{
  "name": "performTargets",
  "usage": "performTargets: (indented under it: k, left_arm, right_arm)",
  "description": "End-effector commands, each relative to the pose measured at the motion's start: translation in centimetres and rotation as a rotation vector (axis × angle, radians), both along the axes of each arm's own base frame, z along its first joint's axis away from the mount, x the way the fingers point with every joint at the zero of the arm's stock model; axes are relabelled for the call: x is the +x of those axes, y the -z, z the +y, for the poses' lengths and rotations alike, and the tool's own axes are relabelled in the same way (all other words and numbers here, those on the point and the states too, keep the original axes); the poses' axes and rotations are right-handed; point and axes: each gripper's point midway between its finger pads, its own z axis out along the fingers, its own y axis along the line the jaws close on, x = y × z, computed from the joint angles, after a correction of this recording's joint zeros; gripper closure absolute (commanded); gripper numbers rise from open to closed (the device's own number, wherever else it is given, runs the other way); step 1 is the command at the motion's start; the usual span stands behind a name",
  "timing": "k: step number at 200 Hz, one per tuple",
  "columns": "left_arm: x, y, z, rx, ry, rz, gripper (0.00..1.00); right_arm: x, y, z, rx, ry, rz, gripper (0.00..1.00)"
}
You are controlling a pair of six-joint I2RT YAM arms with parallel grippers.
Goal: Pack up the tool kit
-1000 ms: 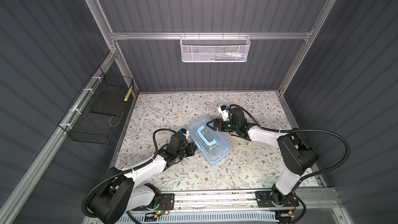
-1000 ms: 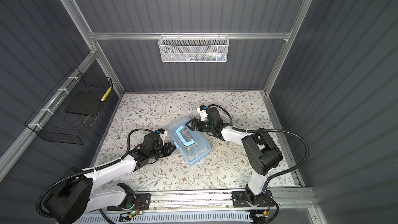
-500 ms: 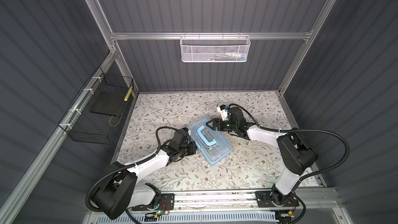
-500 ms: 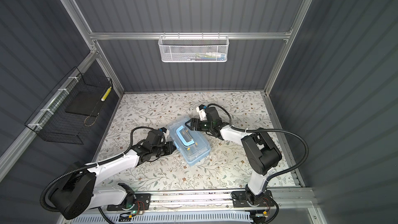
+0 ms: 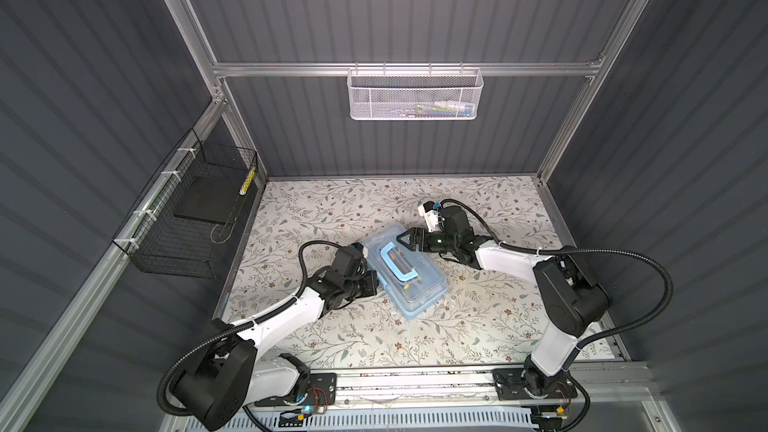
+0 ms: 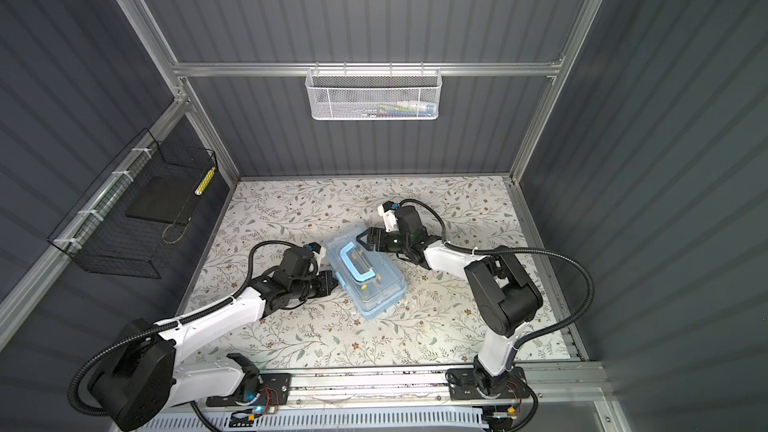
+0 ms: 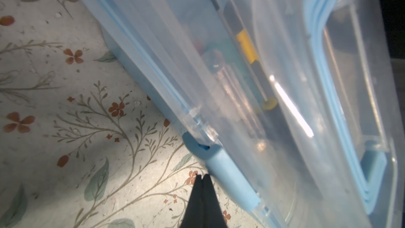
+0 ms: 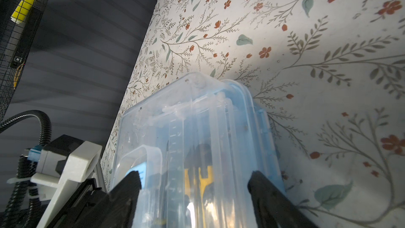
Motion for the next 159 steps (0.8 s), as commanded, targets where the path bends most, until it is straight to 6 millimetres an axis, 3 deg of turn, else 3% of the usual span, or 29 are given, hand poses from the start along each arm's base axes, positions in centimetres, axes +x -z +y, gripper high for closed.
performTargets:
  k: [1, 43, 83, 125, 159]
  left_arm:
    - [3.8, -18.1, -6.8, -0.416, 0.156, -0.515, 1.00]
    - [4.1, -17.6, -7.2, -0.440, 0.147, -0.497, 1.00]
    - [4.4, -19.5, -8.5, -0.554, 0.148, -0.518, 1.00]
    - [4.7, -18.4, -9.9, -0.577, 0.158, -0.495, 1.00]
    - [5.2, -20.0, -10.3, -0.584, 0.167, -0.532, 1.00]
  right_arm:
    - [-11.7, 10.3, 1.5, -0.179, -0.217, 0.403, 0.20]
    - [-11.7, 10.3, 1.5, -0.179, -0.219, 0.405, 0.19]
    - [-11.9, 10.3, 1.7, -0.192, -0.230, 0.404, 0.19]
    - [-12.5, 10.2, 2.4, -0.200, -0.254, 0.403, 0.19]
    - [-13.2, 10.3, 3.1, -0.217, -0.283, 0.400, 0.19]
